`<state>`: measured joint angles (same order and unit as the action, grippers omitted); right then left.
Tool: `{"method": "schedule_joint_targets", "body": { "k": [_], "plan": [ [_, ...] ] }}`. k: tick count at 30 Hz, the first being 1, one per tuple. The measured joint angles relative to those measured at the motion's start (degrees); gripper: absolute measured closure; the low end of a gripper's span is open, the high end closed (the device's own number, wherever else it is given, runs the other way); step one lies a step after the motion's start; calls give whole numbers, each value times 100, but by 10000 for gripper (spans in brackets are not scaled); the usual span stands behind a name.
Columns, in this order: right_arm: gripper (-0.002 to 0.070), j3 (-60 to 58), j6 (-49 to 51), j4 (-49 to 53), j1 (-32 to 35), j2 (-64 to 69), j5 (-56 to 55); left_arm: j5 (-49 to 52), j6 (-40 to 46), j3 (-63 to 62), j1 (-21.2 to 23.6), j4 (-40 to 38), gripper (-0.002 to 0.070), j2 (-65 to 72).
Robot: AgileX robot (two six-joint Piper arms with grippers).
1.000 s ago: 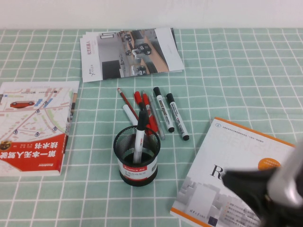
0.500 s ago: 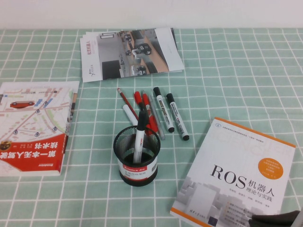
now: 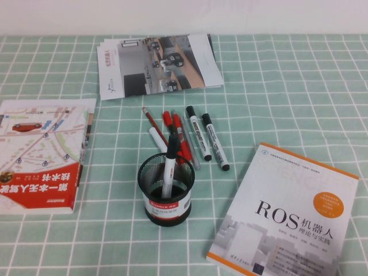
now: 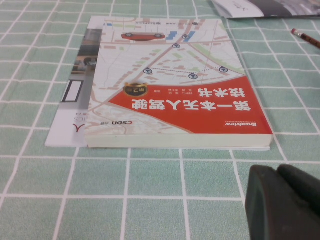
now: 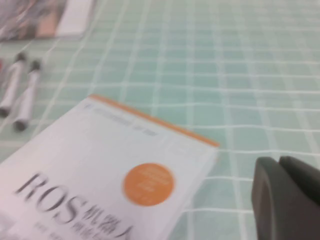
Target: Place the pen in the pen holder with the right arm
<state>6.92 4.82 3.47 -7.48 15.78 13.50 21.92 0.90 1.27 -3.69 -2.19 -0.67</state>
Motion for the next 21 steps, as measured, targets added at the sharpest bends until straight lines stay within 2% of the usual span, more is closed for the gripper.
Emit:
{"method": "schedule_joint_targets", "body": {
  "k": [3,7,21],
  "plan": [
    [695,-291,0,0,355,-717,73,0,0,0,0,0,679,0],
    [695,-638,0,0,427,-1501,131,0,0,0,0,0,679,0],
    [695,-836,0,-79,415,-1624,582,0,0,0,0,0,679,0]
  ]
}}
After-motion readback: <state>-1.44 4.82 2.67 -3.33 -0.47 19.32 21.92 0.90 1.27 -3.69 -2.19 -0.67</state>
